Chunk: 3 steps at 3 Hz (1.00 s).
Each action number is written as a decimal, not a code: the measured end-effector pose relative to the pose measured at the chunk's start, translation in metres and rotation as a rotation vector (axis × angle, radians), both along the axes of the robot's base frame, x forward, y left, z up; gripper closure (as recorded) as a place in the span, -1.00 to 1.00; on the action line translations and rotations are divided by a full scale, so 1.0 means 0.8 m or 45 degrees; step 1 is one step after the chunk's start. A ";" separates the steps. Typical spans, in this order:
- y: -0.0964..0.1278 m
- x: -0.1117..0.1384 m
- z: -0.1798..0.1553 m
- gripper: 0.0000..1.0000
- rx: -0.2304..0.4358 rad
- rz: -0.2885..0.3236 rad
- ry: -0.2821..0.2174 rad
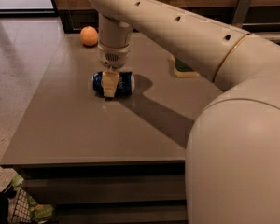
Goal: Place pepsi can upright
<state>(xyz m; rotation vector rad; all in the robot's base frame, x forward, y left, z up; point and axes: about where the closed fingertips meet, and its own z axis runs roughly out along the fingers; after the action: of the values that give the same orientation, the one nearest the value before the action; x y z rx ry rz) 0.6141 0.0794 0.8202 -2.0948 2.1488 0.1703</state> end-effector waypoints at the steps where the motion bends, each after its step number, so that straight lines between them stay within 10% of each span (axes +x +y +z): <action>1: 0.000 0.000 0.001 1.00 0.000 0.000 0.000; 3: -0.025 0.016 0.043 1.00 0.444 -0.034 -0.041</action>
Offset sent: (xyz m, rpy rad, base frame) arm 0.0195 -0.0409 0.0728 0.6861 -0.0683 0.0070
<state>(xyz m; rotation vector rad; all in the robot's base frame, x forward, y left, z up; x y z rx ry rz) 0.6272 0.0591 0.8548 -1.8575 1.9588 0.4677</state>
